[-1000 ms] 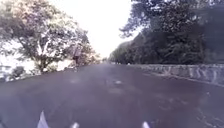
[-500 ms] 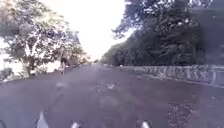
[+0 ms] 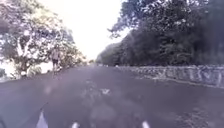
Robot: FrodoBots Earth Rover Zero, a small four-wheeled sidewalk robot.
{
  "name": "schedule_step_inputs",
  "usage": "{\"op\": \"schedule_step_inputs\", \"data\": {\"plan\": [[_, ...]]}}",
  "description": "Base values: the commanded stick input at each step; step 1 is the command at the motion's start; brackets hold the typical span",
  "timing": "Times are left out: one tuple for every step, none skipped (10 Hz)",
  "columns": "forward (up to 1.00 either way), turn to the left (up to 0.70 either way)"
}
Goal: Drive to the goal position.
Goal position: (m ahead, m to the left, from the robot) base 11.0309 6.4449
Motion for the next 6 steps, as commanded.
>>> {"op": "schedule_step_inputs", "data": {"plan": [[0.85, 0.0], [0.85, 0.0], [0.85, 0.0], [0.85, 0.0], [0.85, 0.0], [0.85, 0.0]]}}
